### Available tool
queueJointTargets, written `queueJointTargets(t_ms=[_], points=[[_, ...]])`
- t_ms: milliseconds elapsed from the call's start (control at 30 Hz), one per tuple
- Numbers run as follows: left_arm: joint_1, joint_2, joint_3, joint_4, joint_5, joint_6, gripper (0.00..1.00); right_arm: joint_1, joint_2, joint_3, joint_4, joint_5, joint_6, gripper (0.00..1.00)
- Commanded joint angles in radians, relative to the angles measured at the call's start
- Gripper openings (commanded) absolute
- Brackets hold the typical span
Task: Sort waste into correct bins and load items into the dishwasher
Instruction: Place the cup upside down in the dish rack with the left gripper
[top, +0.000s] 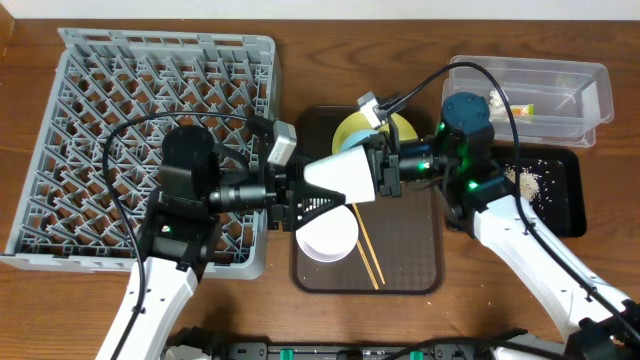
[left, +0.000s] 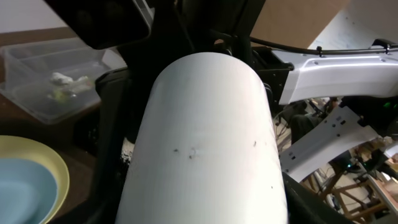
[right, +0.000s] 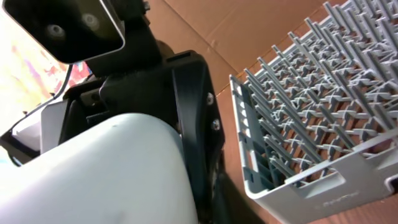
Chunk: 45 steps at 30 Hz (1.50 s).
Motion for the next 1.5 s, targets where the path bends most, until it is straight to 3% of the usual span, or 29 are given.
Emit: queueJointTargets(t_ms=[0, 267, 433, 533, 800, 967, 1067, 1233, 1467], points=[[-0.008, 0.0, 0.019, 0.006, -0.021, 0.01, 0.6, 0.013, -0.012, 0.016, 0.003, -0.014, 0.002, 0.2], [0.033, 0.0, 0.019, 0.005, -0.115, 0.01, 0.55, -0.006, -0.012, 0.016, 0.0, -0.042, 0.001, 0.44], [0.133, 0.0, 0.019, -0.03, -0.114, 0.01, 0.49, -0.043, -0.011, 0.016, -0.019, -0.036, 0.0, 0.61], [0.18, 0.0, 0.019, -0.043, -0.114, 0.009, 0.49, -0.068, -0.01, 0.016, -0.062, -0.024, -0.021, 0.64], [0.283, 0.0, 0.019, -0.083, -0.118, 0.01, 0.48, -0.101, -0.009, 0.016, -0.256, 0.089, -0.119, 0.64], [0.37, 0.0, 0.019, -0.201, -0.213, 0.021, 0.45, -0.129, -0.009, 0.016, -0.324, 0.12, -0.142, 0.58], [0.441, 0.0, 0.019, -0.309, -0.323, 0.021, 0.44, -0.141, -0.009, 0.016, -0.373, 0.161, -0.142, 0.51], [0.494, -0.002, 0.039, -0.454, -0.467, 0.021, 0.38, -0.142, -0.01, 0.016, -0.534, 0.352, -0.222, 0.48], [0.512, -0.002, 0.186, -0.819, -0.868, 0.124, 0.37, -0.142, -0.011, 0.106, -0.855, 0.595, -0.378, 0.45]])
